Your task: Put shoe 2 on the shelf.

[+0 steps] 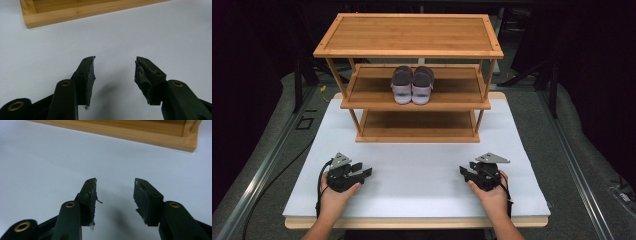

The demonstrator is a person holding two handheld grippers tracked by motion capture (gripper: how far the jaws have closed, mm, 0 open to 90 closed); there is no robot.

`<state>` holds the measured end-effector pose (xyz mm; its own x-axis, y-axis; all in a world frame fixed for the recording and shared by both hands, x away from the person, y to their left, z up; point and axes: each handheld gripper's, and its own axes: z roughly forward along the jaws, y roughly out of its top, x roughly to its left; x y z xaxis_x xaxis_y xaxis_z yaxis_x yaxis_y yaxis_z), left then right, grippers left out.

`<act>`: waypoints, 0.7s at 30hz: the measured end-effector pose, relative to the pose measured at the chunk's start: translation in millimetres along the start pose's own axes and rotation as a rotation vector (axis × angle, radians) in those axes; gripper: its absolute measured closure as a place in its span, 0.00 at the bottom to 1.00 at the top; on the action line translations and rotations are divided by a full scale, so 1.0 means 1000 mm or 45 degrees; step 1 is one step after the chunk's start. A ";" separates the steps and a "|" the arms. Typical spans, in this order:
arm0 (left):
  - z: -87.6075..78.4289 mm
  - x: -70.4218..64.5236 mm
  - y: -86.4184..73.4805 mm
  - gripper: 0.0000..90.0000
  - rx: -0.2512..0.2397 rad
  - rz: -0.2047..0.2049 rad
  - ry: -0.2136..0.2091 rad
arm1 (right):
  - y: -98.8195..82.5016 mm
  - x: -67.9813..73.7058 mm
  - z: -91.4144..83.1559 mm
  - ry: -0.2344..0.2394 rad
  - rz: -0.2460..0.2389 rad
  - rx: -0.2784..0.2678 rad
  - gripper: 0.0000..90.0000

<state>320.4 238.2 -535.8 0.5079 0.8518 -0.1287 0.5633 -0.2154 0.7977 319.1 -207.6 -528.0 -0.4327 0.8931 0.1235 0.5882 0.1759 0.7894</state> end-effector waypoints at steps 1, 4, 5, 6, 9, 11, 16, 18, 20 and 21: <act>0.001 -0.001 0.000 0.54 0.003 0.007 0.003 | -0.001 0.001 0.002 0.020 -0.008 0.011 0.58; 0.003 -0.002 -0.001 0.53 0.012 0.021 0.001 | -0.001 0.002 0.004 0.017 -0.026 0.010 0.55; 0.004 -0.002 -0.001 0.52 0.022 0.037 0.006 | -0.002 0.002 0.004 0.024 -0.039 0.014 0.55; 0.005 -0.002 -0.002 0.51 0.032 0.046 0.006 | -0.002 0.003 0.004 0.033 -0.043 0.013 0.54; 0.006 -0.004 -0.002 0.51 0.035 0.051 0.001 | -0.003 0.004 0.006 0.042 -0.071 0.023 0.52; 0.006 -0.005 -0.002 0.51 0.031 0.067 0.007 | -0.004 0.006 0.007 0.046 -0.083 0.032 0.52; 0.005 -0.004 -0.002 0.49 0.036 0.080 0.022 | -0.004 0.008 0.009 0.026 -0.120 0.033 0.49; 0.005 -0.003 -0.002 0.48 0.030 0.079 0.028 | -0.004 0.008 0.008 0.018 -0.131 0.030 0.47; 0.004 -0.002 -0.002 0.48 0.019 0.092 0.033 | -0.004 0.008 0.008 0.007 -0.140 0.023 0.46; 0.004 -0.002 -0.002 0.48 0.019 0.092 0.033 | -0.004 0.008 0.008 0.007 -0.140 0.023 0.46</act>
<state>321.3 235.2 -539.2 0.5307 0.8457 -0.0561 0.5355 -0.2832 0.7957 318.9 -198.2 -535.4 -0.4989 0.8657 0.0400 0.5493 0.2802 0.7872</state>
